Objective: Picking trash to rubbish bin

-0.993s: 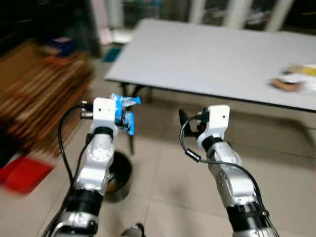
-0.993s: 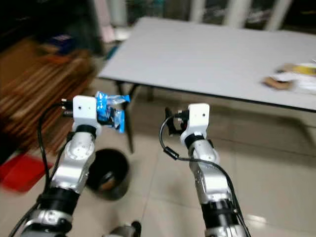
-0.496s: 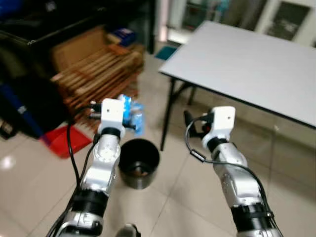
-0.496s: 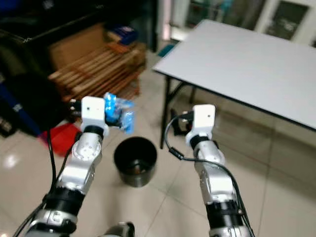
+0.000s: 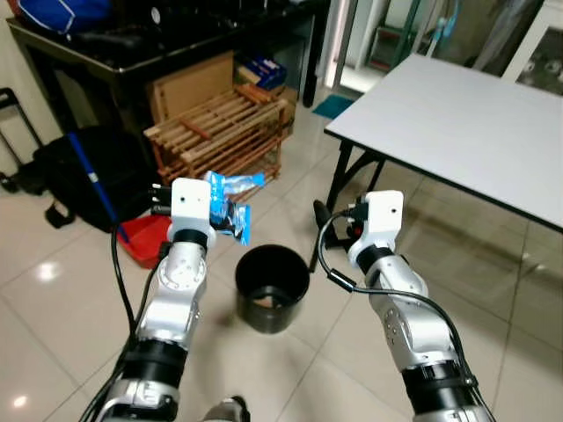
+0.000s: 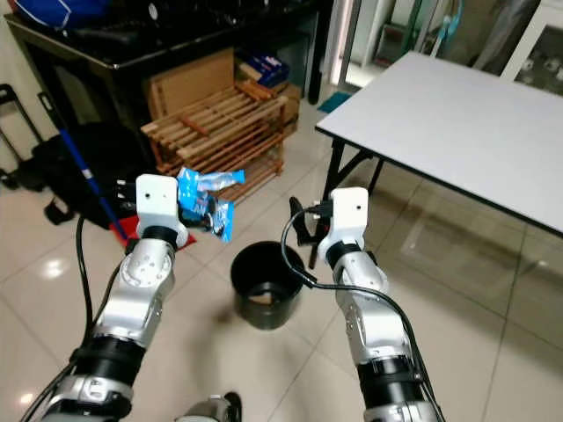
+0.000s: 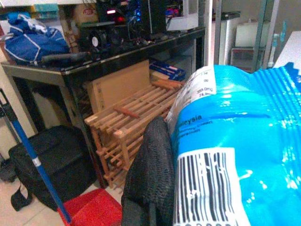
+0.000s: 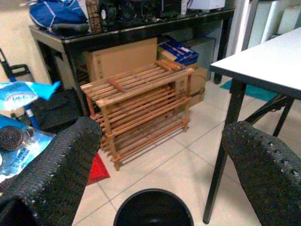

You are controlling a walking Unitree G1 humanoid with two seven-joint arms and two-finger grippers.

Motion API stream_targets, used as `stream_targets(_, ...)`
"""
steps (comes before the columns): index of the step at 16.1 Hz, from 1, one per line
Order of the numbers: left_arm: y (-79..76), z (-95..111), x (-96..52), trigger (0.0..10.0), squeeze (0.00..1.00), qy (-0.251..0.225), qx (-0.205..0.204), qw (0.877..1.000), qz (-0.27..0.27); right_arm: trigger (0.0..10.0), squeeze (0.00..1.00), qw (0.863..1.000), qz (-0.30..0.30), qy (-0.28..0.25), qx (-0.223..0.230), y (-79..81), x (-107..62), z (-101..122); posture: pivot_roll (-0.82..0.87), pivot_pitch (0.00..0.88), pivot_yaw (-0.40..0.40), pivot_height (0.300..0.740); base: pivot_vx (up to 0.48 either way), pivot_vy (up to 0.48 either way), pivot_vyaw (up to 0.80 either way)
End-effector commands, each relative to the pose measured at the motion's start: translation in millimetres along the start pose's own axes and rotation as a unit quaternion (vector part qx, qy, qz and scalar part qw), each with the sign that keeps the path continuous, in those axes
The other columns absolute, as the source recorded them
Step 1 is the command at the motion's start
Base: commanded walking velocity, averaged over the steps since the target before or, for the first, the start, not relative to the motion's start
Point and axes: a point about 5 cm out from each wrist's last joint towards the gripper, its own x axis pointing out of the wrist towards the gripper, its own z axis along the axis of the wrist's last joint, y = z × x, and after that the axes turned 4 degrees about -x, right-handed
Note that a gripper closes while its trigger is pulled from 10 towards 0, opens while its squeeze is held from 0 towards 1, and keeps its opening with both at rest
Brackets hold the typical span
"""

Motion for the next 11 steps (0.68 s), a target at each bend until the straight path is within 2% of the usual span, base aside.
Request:
stream_targets(1, -3.4, 1.8, 0.4, 10.0, 0.0, 0.004, -0.011, 1.0, -0.013, 10.0, 0.0, 1.0, -0.001, 0.002, 0.002, -2.3, -0.9, -0.3, -0.02, 0.064, -0.046, 0.74, 0.0, 0.0, 0.0)
stream_targets(3, -1.3, 0.0, 0.0, 10.0, 0.0, 0.009, -0.016, 1.0, -0.01, 10.0, 0.0, 1.0, 0.0, 0.003, 0.003, -1.8, -0.8, -0.4, -0.02, 0.063, -0.045, 0.74, 0.159, 0.0, 0.0)
stream_targets(11, 2.7, -3.2, -0.2, 10.0, 0.0, 0.021, -0.012, 1.0, -0.003, 10.0, 0.0, 1.0, 0.003, 0.01, 0.005, -1.1, -0.8, -2.9, -0.02, 0.065, -0.046, 0.74, 0.479, 0.0, 0.0)
